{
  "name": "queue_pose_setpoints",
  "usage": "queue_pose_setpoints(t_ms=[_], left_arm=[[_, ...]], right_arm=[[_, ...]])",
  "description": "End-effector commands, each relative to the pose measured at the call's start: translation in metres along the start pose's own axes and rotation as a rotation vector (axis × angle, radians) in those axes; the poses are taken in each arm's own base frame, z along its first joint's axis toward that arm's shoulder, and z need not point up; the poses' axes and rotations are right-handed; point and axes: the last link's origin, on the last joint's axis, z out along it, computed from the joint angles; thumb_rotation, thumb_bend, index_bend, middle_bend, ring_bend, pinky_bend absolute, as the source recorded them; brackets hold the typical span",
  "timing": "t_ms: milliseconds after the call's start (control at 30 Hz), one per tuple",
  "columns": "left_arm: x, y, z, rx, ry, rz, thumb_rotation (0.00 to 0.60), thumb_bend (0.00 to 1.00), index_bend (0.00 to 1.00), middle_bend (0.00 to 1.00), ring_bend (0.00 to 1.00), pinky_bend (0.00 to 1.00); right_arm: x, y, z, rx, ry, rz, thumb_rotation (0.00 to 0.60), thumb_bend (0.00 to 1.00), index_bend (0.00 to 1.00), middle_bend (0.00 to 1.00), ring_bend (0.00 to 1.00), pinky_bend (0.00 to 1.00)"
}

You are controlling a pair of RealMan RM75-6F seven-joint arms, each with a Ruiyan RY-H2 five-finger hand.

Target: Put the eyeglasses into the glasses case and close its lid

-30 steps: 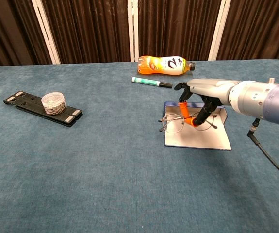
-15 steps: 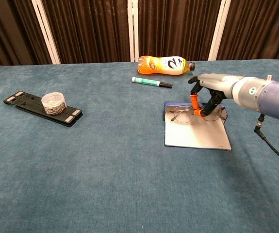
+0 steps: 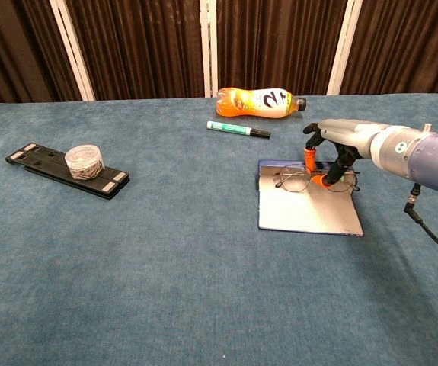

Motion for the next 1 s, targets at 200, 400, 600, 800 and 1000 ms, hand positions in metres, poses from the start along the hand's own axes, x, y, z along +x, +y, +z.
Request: queue_pose_setpoints(t_ms=[200,400,600,800,1000], left_arm=[[0.0,0.001,0.0,-0.004,-0.003,-0.002,0.6,0.0,0.0,0.0,0.0,0.0],[0.001,0.001,-0.002,-0.008,0.001,-0.01,0.6,0.0,0.0,0.0,0.0,0.0],[0.001,0.001,-0.002,-0.012,-0.004,-0.01,0.6,0.0,0.0,0.0,0.0,0.0],[0.0,0.002,-0.002,-0.013,-0.006,-0.009,0.6,0.0,0.0,0.0,0.0,0.0],[-0.001,0.003,-0.002,-0.012,-0.01,-0.005,0.6,0.0,0.0,0.0,0.0,0.0]], right_arm=[[0.01,-0.002,-0.005,0.026,0.035,0.016,0.6,0.12,0.12,0.0,0.0,0.0],[0.023,0.007,-0.015,0.042,0.068,0.005,0.6,0.12,0.12,0.0,0.0,0.0],[0.028,0.032,-0.025,0.016,0.052,-0.058,0.6,0.12,0.12,0.0,0.0,0.0],[0.033,0.049,-0.028,-0.005,0.052,-0.109,0.6,0.12,0.12,0.0,0.0,0.0],[0.033,0.058,-0.019,-0.035,0.064,-0.135,0.6,0.12,0.14,0.0,0.0,0.0]])
